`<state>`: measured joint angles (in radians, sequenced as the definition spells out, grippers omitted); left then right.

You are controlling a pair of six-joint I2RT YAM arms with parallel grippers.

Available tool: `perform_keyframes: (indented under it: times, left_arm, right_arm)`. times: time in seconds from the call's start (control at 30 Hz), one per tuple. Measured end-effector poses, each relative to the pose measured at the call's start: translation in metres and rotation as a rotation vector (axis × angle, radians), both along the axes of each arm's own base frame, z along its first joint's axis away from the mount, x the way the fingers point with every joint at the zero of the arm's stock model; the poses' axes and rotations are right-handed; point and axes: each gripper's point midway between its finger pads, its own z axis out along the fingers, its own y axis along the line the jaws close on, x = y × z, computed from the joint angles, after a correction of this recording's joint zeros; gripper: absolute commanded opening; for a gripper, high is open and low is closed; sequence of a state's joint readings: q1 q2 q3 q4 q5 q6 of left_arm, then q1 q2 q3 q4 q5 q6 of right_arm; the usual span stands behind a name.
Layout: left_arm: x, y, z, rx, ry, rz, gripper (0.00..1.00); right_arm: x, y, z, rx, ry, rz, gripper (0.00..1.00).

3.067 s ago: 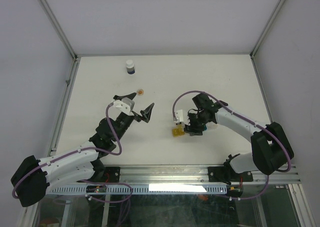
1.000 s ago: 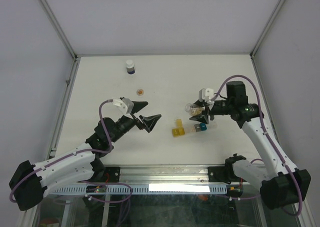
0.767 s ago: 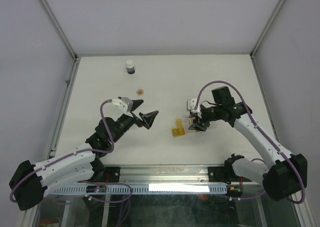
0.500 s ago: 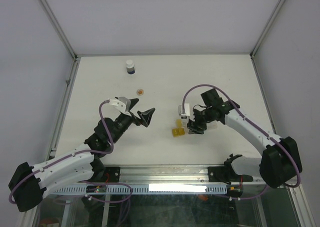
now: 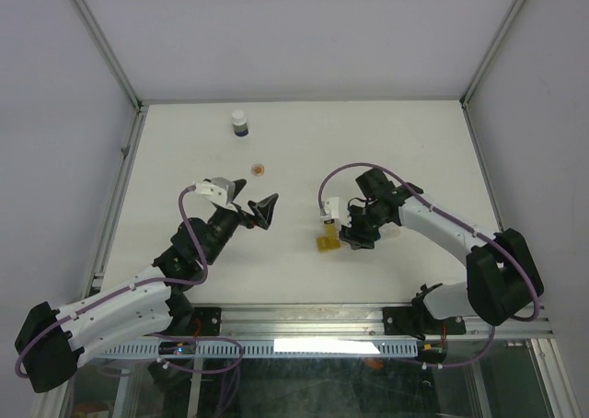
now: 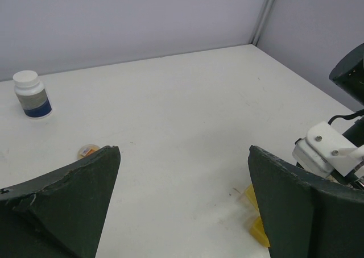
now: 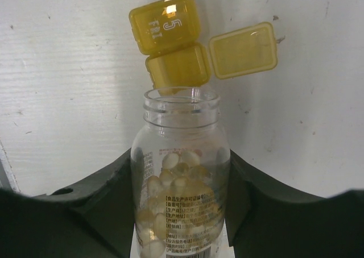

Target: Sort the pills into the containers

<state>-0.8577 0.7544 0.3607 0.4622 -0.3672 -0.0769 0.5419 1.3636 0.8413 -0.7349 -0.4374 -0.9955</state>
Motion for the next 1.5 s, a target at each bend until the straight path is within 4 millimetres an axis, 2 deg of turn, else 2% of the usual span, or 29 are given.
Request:
perform_keyframes:
  times: [0.6, 1.5]
  left_arm:
    - [0.001, 0.000, -0.004, 0.010, 0.010, 0.003, 0.99]
    - [0.001, 0.000, -0.006, 0.015, 0.013, 0.005, 0.99]
  right_arm:
    - [0.004, -0.005, -0.008, -0.088, -0.030, -0.012, 0.08]
    - [-0.005, 0.000, -0.013, -0.149, -0.051, 0.038, 0.09]
